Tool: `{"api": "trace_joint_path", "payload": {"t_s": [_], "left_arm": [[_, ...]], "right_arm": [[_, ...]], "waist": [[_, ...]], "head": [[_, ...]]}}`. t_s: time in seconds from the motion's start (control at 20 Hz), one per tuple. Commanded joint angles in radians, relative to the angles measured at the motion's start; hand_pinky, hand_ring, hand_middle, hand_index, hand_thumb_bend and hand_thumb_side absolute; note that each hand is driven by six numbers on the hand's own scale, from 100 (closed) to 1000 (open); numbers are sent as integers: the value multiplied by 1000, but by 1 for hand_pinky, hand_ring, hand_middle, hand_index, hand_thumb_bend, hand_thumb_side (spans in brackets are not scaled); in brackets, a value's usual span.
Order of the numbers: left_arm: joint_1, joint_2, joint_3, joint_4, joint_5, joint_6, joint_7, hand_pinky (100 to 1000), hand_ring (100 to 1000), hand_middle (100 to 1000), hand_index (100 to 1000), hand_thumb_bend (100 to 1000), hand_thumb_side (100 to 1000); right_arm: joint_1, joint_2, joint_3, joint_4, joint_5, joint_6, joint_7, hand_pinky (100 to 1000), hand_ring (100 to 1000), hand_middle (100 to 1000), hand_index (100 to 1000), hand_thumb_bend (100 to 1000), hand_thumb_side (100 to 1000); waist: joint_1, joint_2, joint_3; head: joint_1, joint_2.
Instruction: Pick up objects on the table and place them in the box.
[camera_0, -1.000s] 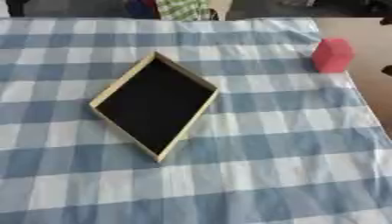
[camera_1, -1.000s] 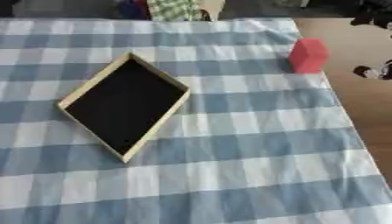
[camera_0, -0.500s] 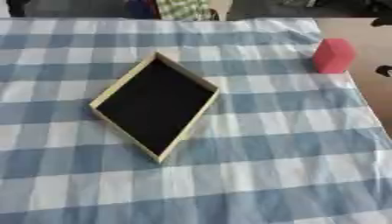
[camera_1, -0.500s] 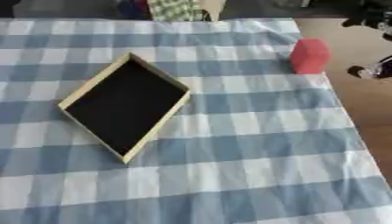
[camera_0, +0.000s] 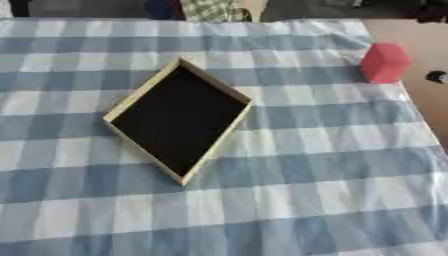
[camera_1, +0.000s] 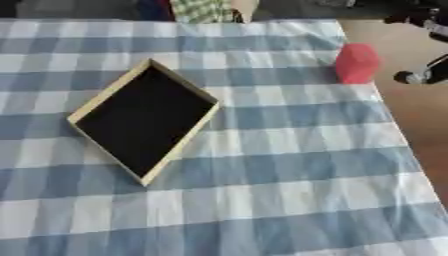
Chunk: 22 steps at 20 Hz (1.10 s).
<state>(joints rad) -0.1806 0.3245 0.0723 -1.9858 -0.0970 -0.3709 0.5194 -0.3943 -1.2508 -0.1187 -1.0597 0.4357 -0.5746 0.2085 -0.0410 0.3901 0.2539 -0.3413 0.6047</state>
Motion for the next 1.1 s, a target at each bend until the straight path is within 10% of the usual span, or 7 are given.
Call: {"api": "trace_joint_path", "payload": {"t_s": [0.05, 1.1], "left_arm": [[-8, 17, 1, -14, 5, 0, -6, 818, 841, 763, 681, 112, 829], [-19, 1, -7, -14, 1, 7, -14, 820, 835, 760, 671, 111, 838]], "right_arm": [[-25, -28, -1, 9, -11, -1, 15, 968, 949, 929, 1000, 440, 100], [-139, 34, 24, 102, 30, 33, 72, 972, 948, 927, 999, 415, 139]], "waist": [[-3, -14, 3], [-24, 28, 38]], "head": [[-5, -13], [-13, -34]]}}
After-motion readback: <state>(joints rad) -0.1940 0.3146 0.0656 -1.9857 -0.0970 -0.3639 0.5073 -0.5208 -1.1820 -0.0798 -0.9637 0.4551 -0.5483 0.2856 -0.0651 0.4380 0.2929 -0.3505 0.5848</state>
